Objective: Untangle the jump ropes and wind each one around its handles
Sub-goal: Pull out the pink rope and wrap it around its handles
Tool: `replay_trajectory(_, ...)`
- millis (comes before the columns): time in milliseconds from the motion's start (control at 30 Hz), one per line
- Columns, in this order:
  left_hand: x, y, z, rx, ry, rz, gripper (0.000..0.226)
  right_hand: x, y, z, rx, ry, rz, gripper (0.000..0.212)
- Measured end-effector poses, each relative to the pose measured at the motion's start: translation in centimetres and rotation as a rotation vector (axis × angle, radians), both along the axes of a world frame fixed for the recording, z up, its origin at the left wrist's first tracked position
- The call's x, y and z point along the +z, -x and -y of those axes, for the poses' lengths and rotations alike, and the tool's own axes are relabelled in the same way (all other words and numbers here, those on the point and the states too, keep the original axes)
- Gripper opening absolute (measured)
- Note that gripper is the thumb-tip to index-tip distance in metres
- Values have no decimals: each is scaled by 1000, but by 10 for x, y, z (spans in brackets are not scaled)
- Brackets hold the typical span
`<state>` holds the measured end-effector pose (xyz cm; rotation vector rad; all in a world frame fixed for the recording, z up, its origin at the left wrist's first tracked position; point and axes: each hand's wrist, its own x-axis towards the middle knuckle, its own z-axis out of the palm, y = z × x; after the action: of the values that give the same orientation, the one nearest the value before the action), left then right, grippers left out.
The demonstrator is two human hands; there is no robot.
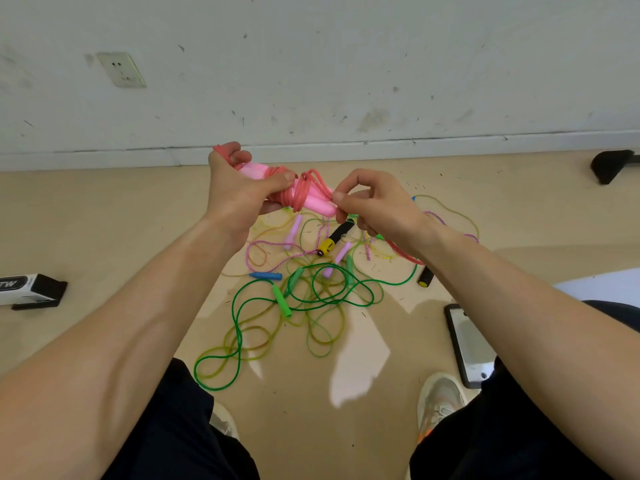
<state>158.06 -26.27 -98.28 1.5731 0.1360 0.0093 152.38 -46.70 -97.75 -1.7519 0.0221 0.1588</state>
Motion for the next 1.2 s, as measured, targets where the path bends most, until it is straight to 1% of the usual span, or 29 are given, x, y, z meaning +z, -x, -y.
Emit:
replay_trajectory(167,1,0,-1,-28,17,-5,80,-2,-1,0,0,9,-66,9)
replay_trajectory(333,1,1,-2,-68,25,-10,75,-4,-7,10,33,-33,-278,15)
replay_trajectory(400,3,1,-1,-92,43,-9,72,-6,-7,13,72,-55,-312,16)
replay_trajectory(467,4,1,-2,-123,61,-9,69,-7,-7,15,129,-112,-308,16)
replay_trajectory(567,3,1,-6,-162,96,-28,68,-11,-8,14,197,-214,-250,18)
replay_trajectory(667,3,0,-10,-202,160,-61,72,-15,-7,10,199,-268,-198,13)
replay_trajectory(867,-4,4,-9,-245,277,-122,66,-24,-5,1,197,-369,-112,10)
replay_trajectory(933,-4,6,-6,-262,308,-127,63,-22,-5,3,203,-391,-120,7)
replay_trajectory(1000,-4,8,-3,-318,332,-142,54,-19,-6,7,265,-431,-174,17)
replay_trajectory(1100,-4,12,2,-430,388,-176,29,-18,-9,11,394,-492,-210,38)
replay_trajectory(1200,-3,13,5,-498,411,-193,24,-20,-11,12,408,-509,-211,51)
